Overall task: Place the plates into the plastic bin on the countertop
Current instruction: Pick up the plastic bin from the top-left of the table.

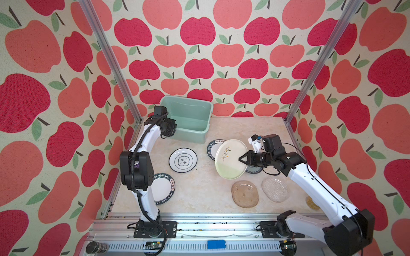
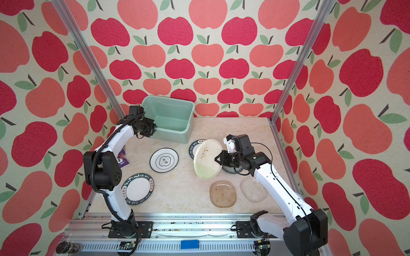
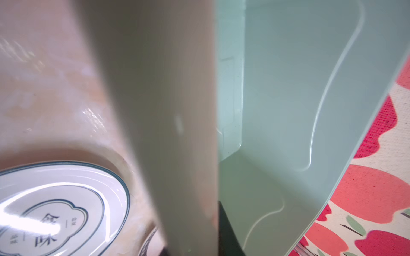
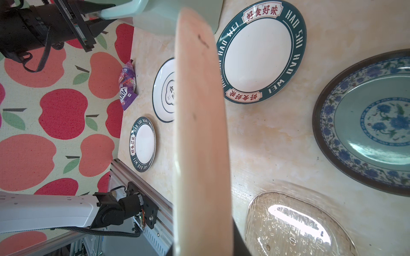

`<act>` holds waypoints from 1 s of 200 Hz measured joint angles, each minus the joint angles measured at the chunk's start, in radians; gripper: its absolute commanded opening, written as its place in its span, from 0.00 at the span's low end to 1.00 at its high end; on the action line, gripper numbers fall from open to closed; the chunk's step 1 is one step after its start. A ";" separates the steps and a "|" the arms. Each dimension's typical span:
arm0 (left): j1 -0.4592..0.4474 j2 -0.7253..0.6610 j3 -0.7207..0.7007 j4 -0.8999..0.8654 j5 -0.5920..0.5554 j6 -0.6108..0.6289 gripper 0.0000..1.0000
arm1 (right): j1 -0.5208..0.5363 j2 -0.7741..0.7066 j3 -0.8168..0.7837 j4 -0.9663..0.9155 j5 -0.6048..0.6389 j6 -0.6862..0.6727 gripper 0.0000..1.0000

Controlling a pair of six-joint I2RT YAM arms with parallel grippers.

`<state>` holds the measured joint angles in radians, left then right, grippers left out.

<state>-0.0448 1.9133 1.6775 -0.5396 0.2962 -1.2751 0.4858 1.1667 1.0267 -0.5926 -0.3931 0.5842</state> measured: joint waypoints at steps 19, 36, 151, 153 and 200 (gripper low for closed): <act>-0.012 0.000 -0.003 0.000 -0.001 0.015 0.00 | -0.002 -0.004 -0.002 0.000 0.000 0.000 0.05; -0.017 0.000 -0.003 0.011 0.000 -0.002 0.00 | -0.002 -0.013 -0.005 -0.001 0.003 0.000 0.05; -0.012 -0.038 0.032 -0.024 0.060 0.251 0.00 | -0.074 -0.068 0.293 -0.130 0.005 0.016 0.04; -0.012 -0.040 0.036 -0.029 0.061 0.257 0.00 | -0.075 -0.068 0.301 -0.130 0.005 0.017 0.04; -0.033 -0.089 0.135 -0.149 0.101 0.417 0.00 | -0.075 -0.060 0.436 -0.105 -0.053 0.082 0.02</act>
<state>-0.0780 1.8248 1.8130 -0.6888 0.3969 -0.8577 0.4110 1.1065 1.4624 -0.6971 -0.4458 0.6666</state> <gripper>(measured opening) 0.150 0.164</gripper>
